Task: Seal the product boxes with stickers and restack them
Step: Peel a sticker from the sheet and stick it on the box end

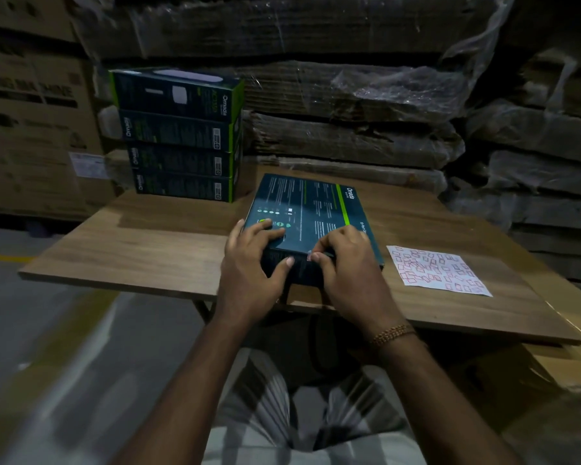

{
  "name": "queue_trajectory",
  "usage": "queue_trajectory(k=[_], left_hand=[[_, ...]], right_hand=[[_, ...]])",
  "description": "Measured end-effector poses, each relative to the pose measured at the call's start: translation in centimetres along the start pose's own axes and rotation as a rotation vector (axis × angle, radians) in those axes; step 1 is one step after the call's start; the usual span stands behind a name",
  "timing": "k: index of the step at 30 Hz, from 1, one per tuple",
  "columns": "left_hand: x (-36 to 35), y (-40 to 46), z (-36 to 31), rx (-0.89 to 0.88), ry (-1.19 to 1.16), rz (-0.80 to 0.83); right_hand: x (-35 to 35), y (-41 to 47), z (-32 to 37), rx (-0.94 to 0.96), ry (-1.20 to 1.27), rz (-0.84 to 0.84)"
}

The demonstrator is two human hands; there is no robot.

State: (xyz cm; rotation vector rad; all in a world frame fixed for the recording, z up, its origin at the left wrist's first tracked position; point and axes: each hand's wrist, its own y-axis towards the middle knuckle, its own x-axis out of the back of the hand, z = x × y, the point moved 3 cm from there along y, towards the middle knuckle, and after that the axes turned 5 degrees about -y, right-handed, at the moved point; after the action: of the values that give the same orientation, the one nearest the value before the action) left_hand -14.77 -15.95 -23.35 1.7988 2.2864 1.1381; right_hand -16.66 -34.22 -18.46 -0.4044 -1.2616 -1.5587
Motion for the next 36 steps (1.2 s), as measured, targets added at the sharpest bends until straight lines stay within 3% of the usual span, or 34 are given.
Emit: queue_trajectory(k=[36], left_hand=[[-1.0, -0.3, -0.3, -0.006, 0.016, -0.122]], right_hand=[[-1.5, -0.1, 0.6, 0.013, -0.205, -0.115]])
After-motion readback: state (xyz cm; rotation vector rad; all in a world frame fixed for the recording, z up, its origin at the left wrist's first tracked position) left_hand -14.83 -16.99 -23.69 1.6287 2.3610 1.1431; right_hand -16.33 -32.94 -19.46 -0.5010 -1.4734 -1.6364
